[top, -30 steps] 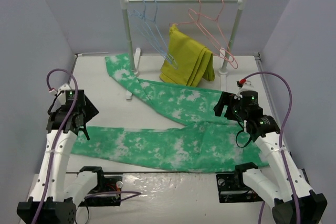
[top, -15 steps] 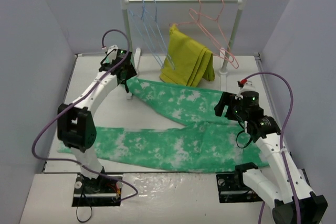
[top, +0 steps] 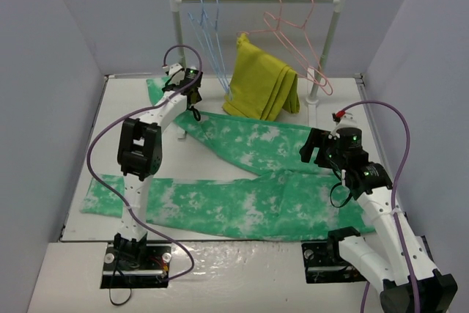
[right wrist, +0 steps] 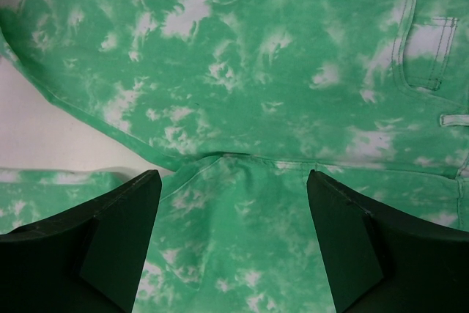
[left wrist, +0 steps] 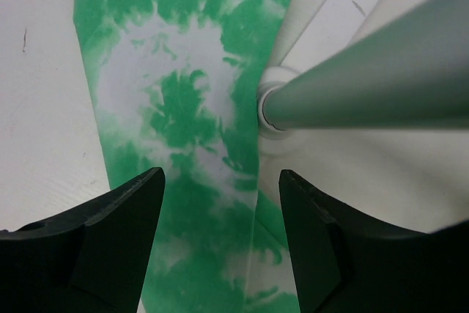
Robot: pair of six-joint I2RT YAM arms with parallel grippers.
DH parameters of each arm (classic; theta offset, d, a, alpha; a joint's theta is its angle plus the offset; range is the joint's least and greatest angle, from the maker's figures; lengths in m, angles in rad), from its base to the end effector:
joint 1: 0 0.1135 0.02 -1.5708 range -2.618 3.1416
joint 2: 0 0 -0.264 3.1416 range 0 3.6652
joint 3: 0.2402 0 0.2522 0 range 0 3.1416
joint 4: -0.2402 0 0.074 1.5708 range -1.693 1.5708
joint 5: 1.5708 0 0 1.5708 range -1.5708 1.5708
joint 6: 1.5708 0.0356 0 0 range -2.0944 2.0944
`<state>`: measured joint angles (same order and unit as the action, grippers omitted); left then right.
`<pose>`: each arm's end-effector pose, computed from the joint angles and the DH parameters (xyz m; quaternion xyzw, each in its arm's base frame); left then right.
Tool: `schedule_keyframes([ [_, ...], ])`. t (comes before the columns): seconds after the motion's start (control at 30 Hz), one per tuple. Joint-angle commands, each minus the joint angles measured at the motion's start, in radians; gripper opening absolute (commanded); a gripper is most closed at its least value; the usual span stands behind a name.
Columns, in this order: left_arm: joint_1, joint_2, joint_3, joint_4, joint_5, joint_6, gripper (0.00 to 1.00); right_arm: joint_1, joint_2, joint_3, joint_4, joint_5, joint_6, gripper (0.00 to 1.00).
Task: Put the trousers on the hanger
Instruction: Flatten out the trousers at the center of the board.
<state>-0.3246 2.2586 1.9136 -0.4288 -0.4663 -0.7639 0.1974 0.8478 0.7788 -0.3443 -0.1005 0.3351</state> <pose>0.4923 -0.1488 0.2172 -0.2829 0.8556 -0.0133 0.4332 0.1896 0.0416 0.3105 0.0301 0.8360 0.1843 0.5160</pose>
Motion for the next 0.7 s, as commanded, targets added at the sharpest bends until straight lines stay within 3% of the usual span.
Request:
schedule_keyframes([
  [0.0,-0.018,0.005,0.106,-0.022,-0.047,0.014,0.61,-0.003,0.012,0.022,0.030,0.018,-0.018,0.79],
  [0.27,-0.022,0.010,0.057,-0.029,-0.041,-0.019,0.60,-0.004,0.020,0.022,0.031,0.028,-0.022,0.79],
  [0.47,-0.028,-0.065,-0.108,0.104,-0.004,-0.005,0.52,-0.004,0.013,0.016,0.031,0.029,-0.018,0.79],
  [0.67,-0.028,-0.084,-0.143,0.100,-0.003,0.003,0.49,-0.004,0.010,0.011,0.031,0.024,-0.018,0.79],
])
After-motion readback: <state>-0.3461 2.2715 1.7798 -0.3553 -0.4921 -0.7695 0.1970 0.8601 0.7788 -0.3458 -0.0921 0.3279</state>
